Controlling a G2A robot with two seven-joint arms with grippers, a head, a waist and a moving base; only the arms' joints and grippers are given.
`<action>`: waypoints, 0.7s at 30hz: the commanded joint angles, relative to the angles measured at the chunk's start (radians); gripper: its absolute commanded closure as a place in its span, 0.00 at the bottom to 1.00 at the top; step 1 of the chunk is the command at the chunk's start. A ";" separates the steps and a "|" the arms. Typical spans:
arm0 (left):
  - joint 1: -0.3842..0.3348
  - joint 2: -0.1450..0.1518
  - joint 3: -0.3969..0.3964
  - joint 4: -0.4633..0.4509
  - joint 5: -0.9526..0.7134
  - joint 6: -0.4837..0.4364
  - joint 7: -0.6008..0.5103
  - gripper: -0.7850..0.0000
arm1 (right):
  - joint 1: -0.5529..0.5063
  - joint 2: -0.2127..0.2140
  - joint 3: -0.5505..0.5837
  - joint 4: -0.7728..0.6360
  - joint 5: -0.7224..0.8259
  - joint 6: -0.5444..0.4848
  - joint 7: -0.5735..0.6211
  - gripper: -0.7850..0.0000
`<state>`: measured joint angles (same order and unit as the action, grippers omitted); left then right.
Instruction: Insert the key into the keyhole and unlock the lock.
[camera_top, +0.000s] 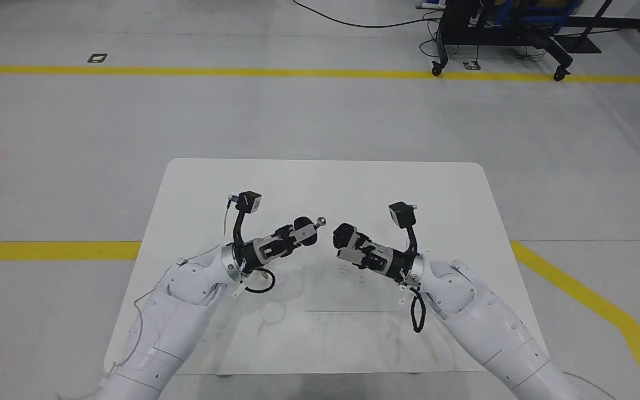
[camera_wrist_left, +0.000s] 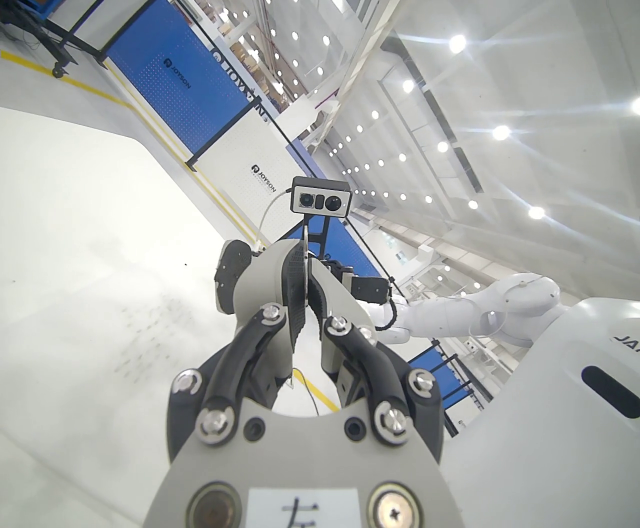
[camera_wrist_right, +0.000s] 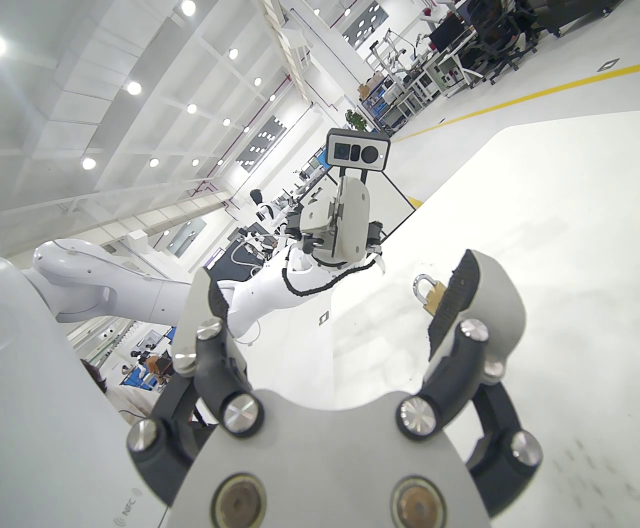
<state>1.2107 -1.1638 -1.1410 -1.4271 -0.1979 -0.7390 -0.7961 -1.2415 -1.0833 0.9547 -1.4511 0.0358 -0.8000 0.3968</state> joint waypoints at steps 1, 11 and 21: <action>0.016 0.006 -0.006 -0.043 0.125 0.036 -0.010 1.00 | 0.004 0.004 0.019 0.004 -0.005 0.020 0.013 0.00; -0.047 0.028 0.043 -0.053 0.061 0.123 -0.360 1.00 | -0.011 0.070 0.153 -0.028 0.007 -0.010 0.419 0.00; -0.086 0.027 0.109 -0.036 0.086 0.114 -0.390 1.00 | -0.021 0.086 0.139 -0.071 0.020 0.040 0.546 0.60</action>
<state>1.1259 -1.1373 -1.0367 -1.4642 -0.1114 -0.6213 -1.1888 -1.2650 -0.9969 1.1001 -1.5232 0.0515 -0.7639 0.9356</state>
